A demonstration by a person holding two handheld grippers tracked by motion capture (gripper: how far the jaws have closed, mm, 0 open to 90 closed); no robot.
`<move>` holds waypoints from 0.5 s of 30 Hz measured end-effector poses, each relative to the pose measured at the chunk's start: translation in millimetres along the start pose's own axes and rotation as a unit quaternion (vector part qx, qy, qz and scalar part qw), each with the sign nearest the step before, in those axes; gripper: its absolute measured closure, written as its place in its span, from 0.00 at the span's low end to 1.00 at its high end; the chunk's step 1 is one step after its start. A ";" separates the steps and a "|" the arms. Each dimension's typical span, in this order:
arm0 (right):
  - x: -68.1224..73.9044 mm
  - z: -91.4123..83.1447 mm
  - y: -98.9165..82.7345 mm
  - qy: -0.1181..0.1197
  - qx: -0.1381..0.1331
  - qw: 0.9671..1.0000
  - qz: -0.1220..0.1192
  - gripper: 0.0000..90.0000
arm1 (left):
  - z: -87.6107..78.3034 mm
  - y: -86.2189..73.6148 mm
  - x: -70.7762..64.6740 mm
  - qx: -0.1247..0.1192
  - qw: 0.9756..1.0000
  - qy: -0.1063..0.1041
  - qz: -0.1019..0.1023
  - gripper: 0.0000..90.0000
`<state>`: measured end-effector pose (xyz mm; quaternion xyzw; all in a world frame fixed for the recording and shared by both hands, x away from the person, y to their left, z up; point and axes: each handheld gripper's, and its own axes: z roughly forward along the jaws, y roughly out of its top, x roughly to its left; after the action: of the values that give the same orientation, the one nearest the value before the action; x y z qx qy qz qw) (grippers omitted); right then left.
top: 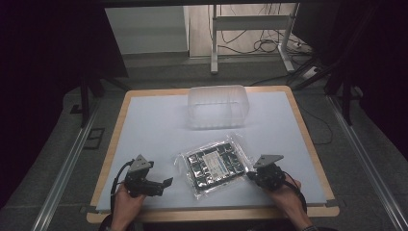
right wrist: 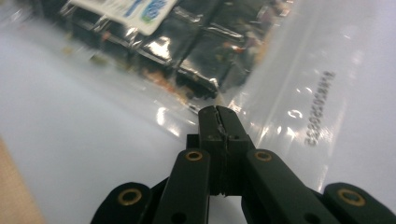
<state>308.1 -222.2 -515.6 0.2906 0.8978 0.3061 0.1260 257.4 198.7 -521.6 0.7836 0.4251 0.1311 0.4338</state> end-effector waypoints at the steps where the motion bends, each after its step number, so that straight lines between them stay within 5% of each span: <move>1: -2.8 1.4 1.5 -0.004 0.000 1.000 -0.002 0.99 | 0.0 0.1 -0.2 0.001 1.000 0.001 0.001 0.00; 15: -22.2 12.9 15.0 -0.029 0.000 0.999 -0.023 0.99 | 2.3 0.3 -1.4 0.008 1.000 0.006 0.002 0.00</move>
<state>337.7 -219.7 -515.3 0.2783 0.9001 0.2949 0.1593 258.1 196.2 -522.5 0.7873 0.4269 0.1333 0.4245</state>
